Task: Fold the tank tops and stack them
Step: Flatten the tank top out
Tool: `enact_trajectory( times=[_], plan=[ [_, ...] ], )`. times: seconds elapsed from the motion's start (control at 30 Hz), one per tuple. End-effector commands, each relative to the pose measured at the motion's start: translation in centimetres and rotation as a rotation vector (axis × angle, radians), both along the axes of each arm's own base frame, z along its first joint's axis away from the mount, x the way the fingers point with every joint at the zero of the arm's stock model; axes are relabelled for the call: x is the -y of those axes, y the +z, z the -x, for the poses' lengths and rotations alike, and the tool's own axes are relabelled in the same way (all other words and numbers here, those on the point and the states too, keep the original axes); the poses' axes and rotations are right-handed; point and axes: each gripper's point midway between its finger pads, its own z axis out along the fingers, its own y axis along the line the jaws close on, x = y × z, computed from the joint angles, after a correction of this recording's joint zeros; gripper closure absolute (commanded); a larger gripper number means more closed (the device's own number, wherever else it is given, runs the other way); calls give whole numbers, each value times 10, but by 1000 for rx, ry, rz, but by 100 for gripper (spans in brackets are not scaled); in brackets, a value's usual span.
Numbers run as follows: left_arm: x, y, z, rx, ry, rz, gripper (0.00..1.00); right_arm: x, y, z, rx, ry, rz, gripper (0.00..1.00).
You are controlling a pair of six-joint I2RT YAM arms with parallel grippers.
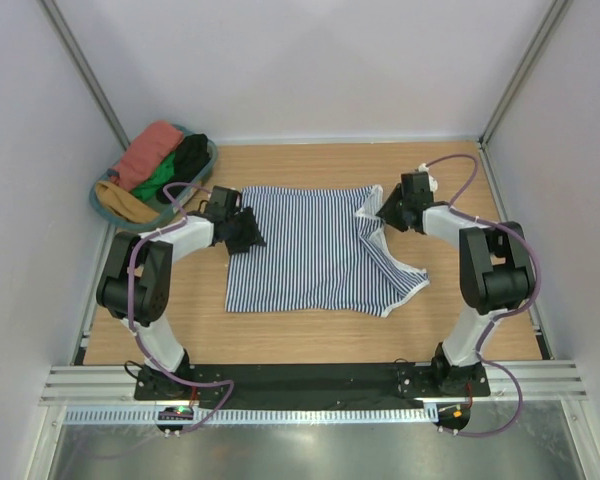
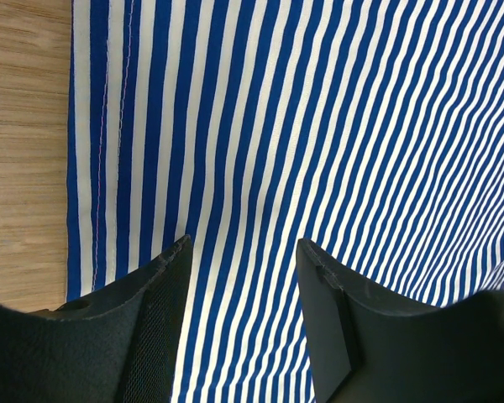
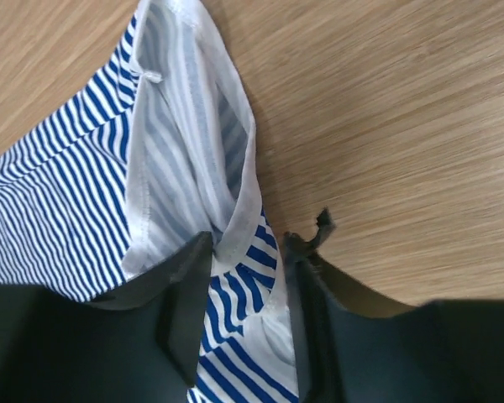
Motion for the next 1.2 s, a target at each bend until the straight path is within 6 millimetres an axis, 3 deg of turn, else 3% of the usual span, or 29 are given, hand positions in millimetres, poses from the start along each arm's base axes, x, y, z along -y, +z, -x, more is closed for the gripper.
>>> enact_trajectory(
  times=[0.0, 0.03, 0.1, 0.4, 0.6, 0.67, 0.73, 0.77, 0.83, 0.9, 1.03, 1.1, 1.17],
  plan=[
    [-12, -22, 15, -76, 1, -69, 45, 2, 10, -15, 33, -26, -19, 61],
    [-13, -22, 14, -74, 3, -70, 45, 2, 10, -15, 33, -27, -20, 75],
    [-13, -22, 14, -76, 3, -69, 45, 7, 13, -13, 35, -42, -4, 81],
    [-15, -25, 15, -86, 7, -84, 45, 53, 54, -9, 69, -156, 189, 85],
    [-26, -30, 15, -104, 26, -145, 45, 83, 66, -13, 62, -223, 244, 86],
    [-28, -34, 16, -118, 30, -149, 46, 96, 61, -15, 36, -249, 247, 86],
    [-30, -35, 16, -124, 36, -150, 46, 107, 63, -21, 30, -274, 247, 80],
    [-31, -35, 15, -125, 36, -149, 46, 112, 53, -21, -5, -282, 243, 76],
    [-30, -36, 16, -128, 35, -147, 46, 136, 50, -27, -20, -335, 227, 58],
    [-30, -35, 16, -126, 34, -143, 46, 152, 42, -32, -47, -365, 204, 26],
    [-26, -33, 14, -115, 24, -124, 46, 148, 44, -32, -31, -351, 166, 24],
    [-25, -31, 14, -109, 23, -122, 46, 141, 37, -23, -27, -325, 139, 30],
    [-26, -29, 14, -105, 24, -120, 46, 137, 44, -23, 8, -312, 119, 35]
  ],
)
